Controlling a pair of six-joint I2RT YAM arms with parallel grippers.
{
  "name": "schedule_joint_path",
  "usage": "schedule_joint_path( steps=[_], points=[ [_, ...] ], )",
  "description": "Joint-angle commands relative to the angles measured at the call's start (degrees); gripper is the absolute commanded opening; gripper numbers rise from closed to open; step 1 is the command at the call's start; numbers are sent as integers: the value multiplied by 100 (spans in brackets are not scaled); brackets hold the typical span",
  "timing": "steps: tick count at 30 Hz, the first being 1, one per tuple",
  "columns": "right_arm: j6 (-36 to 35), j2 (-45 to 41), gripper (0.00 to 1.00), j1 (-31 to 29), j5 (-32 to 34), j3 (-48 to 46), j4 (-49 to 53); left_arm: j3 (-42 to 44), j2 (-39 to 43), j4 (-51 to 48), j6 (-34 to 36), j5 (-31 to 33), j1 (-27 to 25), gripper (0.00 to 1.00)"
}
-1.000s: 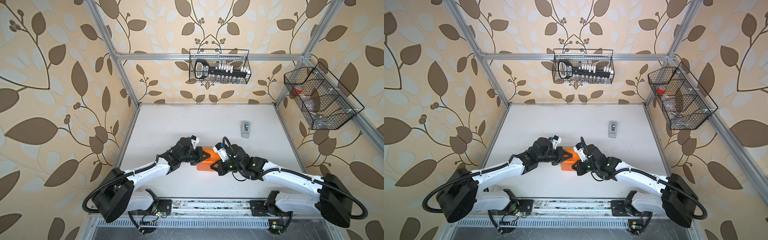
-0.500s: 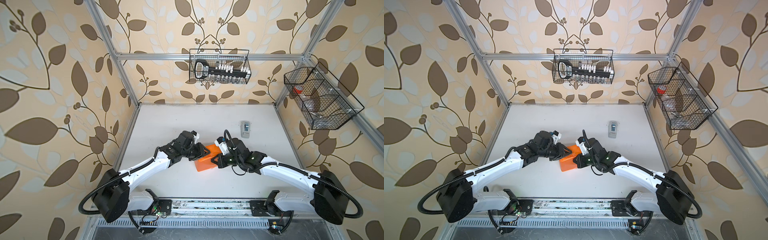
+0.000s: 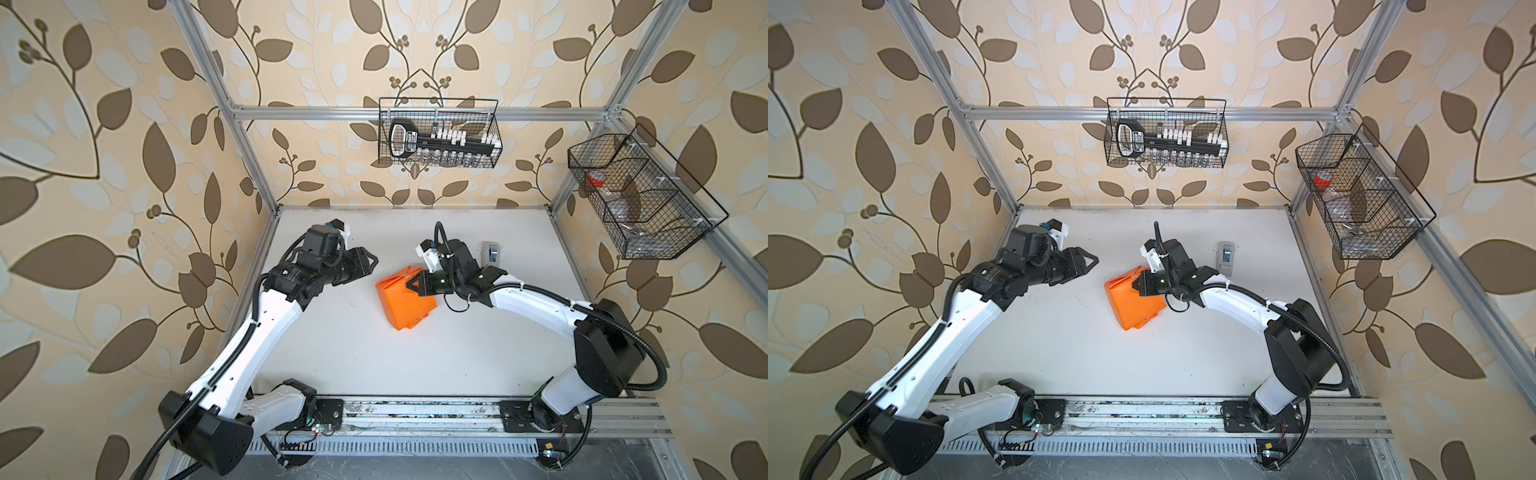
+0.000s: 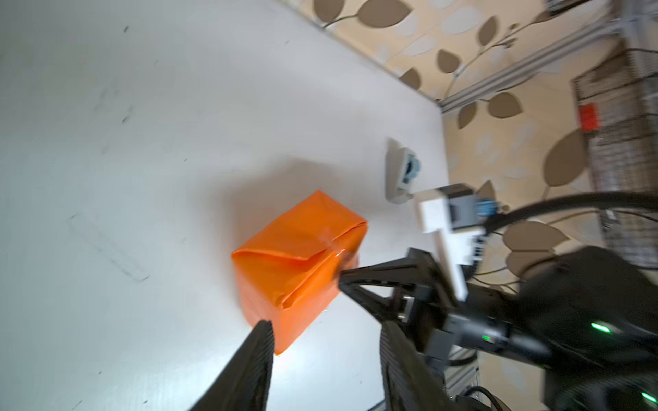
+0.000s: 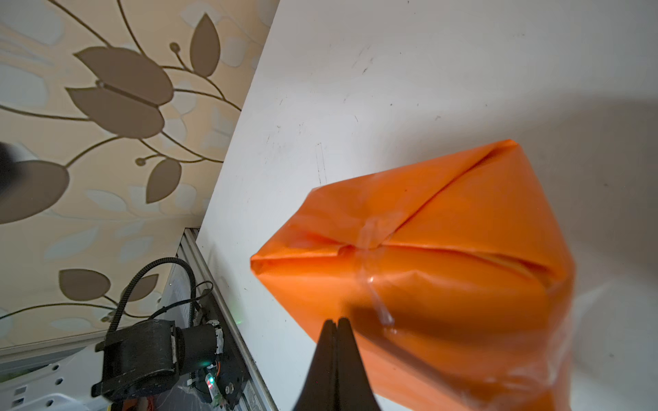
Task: Wrap the gift box in paper
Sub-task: 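Release the orange box with the left gripper while the right draws back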
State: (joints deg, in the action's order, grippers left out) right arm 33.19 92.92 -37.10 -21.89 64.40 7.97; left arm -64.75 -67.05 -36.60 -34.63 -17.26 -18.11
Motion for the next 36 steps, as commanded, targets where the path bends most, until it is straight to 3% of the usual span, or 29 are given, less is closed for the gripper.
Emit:
schedule_joint_path(
  steps=[1, 8, 13, 17, 20, 25, 31, 36],
  points=[
    [-48, -44, 0, 9, 6, 178, 169, 316, -62, 60, 85, -477, 330, 48],
    [-181, -1060, 4, 350, 329, -213, 427, 702, -310, 647, -179, -851, 832, 46],
    [-216, -1906, 12, 987, 385, -955, 538, 1177, -810, 1024, -339, -1361, 844, 21],
    [-307, -2397, 15, 1386, 299, -1469, 650, 1944, -722, 1471, -529, -1337, 766, 8],
    [-373, -2639, 15, 1601, 247, -1785, 717, 2319, -664, 1760, -692, -1368, 549, 4],
    [-419, -2805, 18, 1798, 427, -2084, 810, 2448, -1276, 2566, -1163, -1114, -347, 5],
    [-421, -2996, 34, 1847, 915, -2102, 971, 2003, -2300, 3473, -1397, -992, -815, 6],
    [-454, -3090, 41, 1902, 1440, -1970, 1126, 1564, -2500, 3914, -1372, -1135, -1342, 9]
  ],
)
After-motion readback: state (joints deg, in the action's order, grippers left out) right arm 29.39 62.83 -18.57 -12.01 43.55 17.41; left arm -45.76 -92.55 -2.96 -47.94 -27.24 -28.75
